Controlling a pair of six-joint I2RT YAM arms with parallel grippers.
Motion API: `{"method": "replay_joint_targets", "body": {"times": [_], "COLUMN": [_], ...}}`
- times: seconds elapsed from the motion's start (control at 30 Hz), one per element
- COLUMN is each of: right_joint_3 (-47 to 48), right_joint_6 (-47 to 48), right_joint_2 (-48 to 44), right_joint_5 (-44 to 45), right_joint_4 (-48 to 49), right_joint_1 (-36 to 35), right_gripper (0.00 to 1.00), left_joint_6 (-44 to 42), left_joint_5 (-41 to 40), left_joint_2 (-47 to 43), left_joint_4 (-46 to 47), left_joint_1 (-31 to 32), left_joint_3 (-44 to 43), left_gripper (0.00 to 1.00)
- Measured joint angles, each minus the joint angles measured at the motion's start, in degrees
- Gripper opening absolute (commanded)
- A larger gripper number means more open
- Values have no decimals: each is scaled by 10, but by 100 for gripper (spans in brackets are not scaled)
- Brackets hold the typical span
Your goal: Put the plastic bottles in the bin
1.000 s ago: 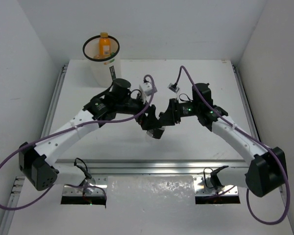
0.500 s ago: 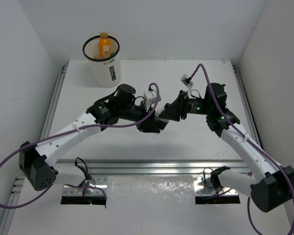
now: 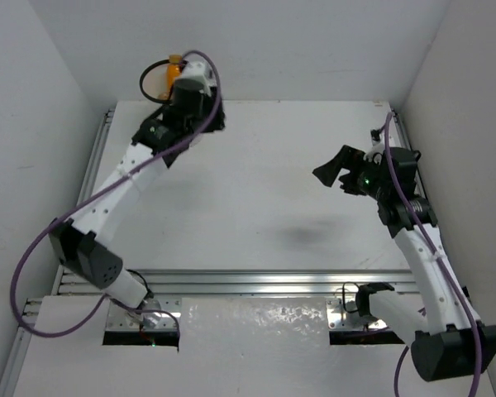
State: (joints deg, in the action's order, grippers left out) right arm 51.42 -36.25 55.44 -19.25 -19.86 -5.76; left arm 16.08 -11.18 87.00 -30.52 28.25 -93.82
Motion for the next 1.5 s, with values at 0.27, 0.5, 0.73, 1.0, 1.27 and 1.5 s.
{"method": "replay_joint_targets", "body": {"times": [0.27,0.5,0.73,1.0,1.27,1.5], "right_joint_3": [-56,-96,-96,-87,-63,-124], "right_joint_6": [56,76,81,97,119,154], "right_joint_2": [-83,-93,-104,-132,-211,-308], "right_joint_5": [57,24,-4,35,69,88], "right_joint_4": [-65,-104,-94,-110,-147,-146], "right_joint_1": [-1,-4,-4,-4,-5,-19], "right_gripper": [99,99,99,99,99,99], "left_joint_6": [17,-30,-28,11,29,18], "left_joint_5": [-187,-175,-138,-108,-86,-85], "left_joint_2": [326,430,385,-56,-493,-604], "left_joint_4": [-76,-39,-24,-16,18,5], "left_joint_1": [-157,-217,-219,-163,-164,-164], "left_joint_3": [-410,-444,-430,-87,366,522], "left_gripper": [11,100,100,100,100,100]}}
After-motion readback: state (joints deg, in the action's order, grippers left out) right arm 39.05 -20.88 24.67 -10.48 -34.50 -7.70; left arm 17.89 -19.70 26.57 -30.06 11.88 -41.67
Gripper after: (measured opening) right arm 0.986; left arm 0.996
